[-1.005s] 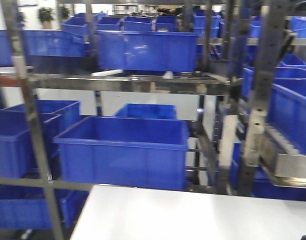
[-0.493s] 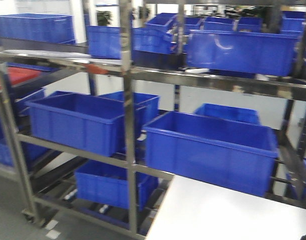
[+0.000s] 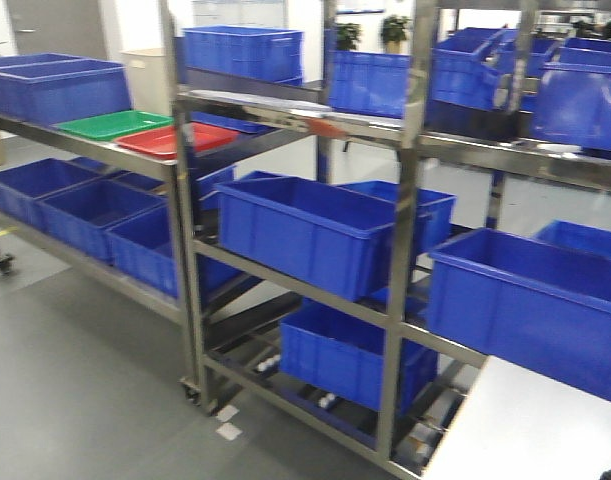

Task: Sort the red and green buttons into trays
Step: 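Drive the base away from the shelf holding both switches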

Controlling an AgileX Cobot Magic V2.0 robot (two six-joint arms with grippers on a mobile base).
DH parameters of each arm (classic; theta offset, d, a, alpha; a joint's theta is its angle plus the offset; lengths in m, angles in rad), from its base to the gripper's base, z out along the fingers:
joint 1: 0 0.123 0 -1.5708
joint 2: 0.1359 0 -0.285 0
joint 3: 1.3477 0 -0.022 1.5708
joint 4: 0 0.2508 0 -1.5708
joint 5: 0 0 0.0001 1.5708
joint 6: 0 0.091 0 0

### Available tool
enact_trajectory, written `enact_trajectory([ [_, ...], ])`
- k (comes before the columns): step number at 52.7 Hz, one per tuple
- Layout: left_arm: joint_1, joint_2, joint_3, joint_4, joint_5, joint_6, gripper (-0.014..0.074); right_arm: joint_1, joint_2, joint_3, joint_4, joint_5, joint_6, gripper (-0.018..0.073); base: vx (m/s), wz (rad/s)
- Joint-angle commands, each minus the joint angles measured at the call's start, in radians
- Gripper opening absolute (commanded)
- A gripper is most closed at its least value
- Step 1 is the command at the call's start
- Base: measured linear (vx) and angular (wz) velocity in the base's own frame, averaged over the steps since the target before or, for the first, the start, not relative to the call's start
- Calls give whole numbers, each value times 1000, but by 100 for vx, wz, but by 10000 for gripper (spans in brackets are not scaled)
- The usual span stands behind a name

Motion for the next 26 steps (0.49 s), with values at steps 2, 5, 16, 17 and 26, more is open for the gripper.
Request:
enact_trajectory([
  [2, -8, 2, -28, -4, -87, -2, 0, -2, 6, -30, 20, 7, 4, -10, -8, 46],
  [5, -8, 2, -28, -4, -87, -2, 0, -2, 6, -30, 20, 7, 4, -10, -8, 46],
  [16, -8, 2, -28, -4, -87, -2, 0, -2, 6, -30, 20, 7, 4, -10, -8, 48],
  [17, -8, 2, -28, -4, -87, -2, 0, -2, 6, -30, 20, 7, 4, -10, -8, 50],
  [26, -8, 2, -28, -4, -87, -2, 0, -2, 6, -30, 20, 7, 4, -10, -8, 52],
])
